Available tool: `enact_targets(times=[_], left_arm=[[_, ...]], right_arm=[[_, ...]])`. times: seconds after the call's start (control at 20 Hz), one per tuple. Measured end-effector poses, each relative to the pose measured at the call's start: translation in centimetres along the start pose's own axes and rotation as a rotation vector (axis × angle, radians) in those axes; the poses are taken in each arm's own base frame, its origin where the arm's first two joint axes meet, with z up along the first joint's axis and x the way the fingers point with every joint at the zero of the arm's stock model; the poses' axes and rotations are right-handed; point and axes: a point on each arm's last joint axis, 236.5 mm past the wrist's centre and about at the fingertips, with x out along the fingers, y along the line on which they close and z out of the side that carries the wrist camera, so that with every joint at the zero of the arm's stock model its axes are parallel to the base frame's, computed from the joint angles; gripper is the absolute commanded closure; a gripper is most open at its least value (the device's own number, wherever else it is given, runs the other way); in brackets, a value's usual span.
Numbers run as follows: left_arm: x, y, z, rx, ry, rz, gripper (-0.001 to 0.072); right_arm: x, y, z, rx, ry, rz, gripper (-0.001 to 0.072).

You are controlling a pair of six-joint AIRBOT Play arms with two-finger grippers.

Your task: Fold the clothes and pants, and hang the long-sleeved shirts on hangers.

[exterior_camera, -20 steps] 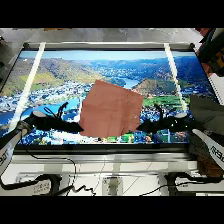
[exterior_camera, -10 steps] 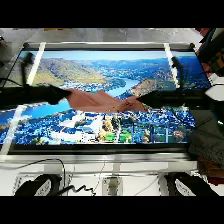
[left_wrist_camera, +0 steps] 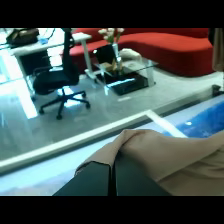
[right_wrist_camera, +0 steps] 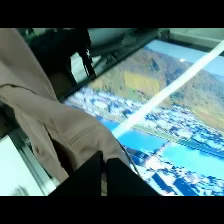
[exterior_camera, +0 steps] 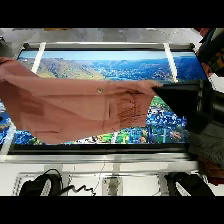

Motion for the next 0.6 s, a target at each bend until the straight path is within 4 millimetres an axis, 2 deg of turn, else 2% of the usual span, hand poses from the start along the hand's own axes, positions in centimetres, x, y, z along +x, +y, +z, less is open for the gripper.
enact_targets(times=[0.05,0.1,0.2,0.3,0.45,0.6], left_arm=[[0.4,0.2,-1.1,-0.034,0.038,-0.001,0.0704],[1.3,0.4,-3.1,-0.081,0.101,-0.010,0.0704],[4.1,0.7,-8.7,-0.197,0.260,-0.045,0.0704],[7.5,0.5,-15.2,-0.324,0.420,-0.089,0.0703],[13.1,0.3,-24.2,-0.459,0.596,-0.119,0.0703],[16.5,-0.8,-31.5,-0.555,0.738,-0.141,0.0703]], right_arm=[[0.7,-0.8,-0.4,0.057,0.011,-0.010,0.0694],[1.9,-2.1,-1.4,0.131,0.039,-0.024,0.0694],[4.6,-5.3,-4.4,0.298,0.112,-0.065,0.0694],[7.8,-9.5,-8.2,0.465,0.177,-0.131,0.0694],[12.2,-17.0,-13.3,0.643,0.203,-0.267,0.0694],[14.4,-23.7,-17.2,0.740,0.213,-0.392,0.0694]])
